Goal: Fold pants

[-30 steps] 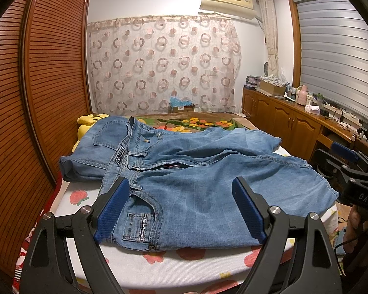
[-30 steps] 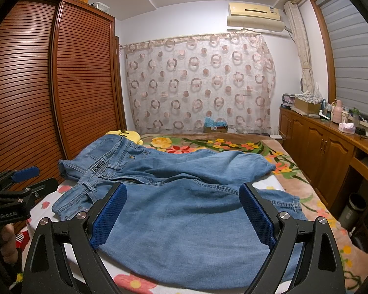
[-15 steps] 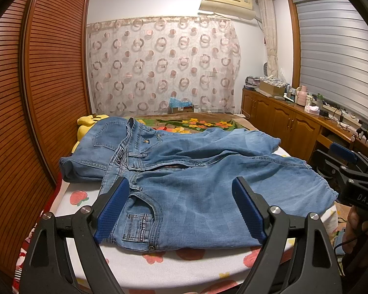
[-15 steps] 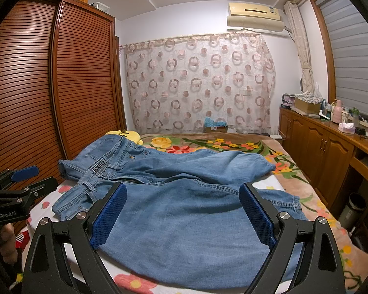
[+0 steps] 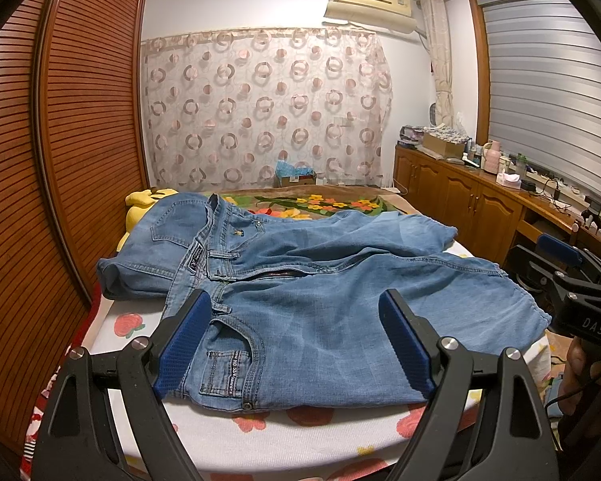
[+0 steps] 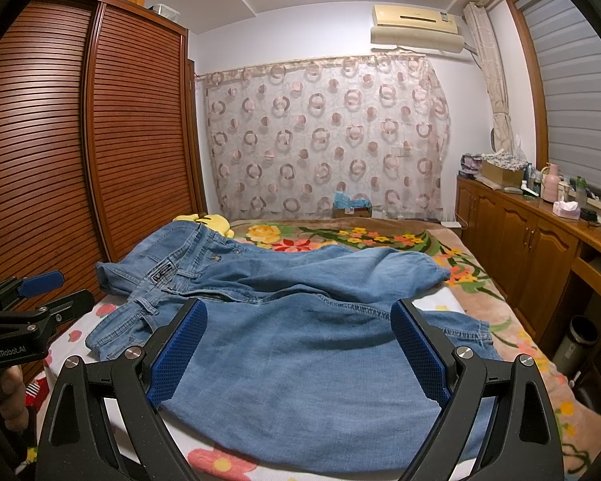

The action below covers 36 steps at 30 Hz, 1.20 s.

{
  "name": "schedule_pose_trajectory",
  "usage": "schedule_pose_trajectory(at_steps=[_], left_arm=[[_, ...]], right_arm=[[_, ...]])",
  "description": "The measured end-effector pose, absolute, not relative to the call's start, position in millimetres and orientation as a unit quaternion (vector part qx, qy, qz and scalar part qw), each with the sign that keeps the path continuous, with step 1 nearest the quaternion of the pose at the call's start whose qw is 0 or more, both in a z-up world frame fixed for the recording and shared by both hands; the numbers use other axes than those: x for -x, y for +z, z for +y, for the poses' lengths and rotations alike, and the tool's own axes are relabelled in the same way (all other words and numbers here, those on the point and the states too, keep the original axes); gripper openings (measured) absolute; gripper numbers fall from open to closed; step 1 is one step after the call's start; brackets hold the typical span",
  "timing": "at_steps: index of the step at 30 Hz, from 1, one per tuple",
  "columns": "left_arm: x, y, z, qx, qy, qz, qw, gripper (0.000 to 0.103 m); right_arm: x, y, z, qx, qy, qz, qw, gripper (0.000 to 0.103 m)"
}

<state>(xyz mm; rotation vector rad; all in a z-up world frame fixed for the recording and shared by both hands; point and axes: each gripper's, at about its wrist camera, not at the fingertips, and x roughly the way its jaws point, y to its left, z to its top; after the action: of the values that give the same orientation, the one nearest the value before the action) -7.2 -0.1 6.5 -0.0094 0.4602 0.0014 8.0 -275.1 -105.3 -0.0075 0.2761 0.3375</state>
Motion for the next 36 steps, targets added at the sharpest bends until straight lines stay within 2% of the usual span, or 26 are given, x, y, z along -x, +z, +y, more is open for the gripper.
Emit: schedule_pose_trajectory(at_steps=[22,36], left_arm=[[13,17,2,0.008,-0.006,0.24,0.971,0.086],[-5,-20,27,0.017,0.009,0.271,0.962,0.086]], right_arm=[[-12,-109,-274,0.005,0.17,0.149,0.974,0.094],[-21,-110,-281,0.018,0.17,0.178,0.969,0.094]])
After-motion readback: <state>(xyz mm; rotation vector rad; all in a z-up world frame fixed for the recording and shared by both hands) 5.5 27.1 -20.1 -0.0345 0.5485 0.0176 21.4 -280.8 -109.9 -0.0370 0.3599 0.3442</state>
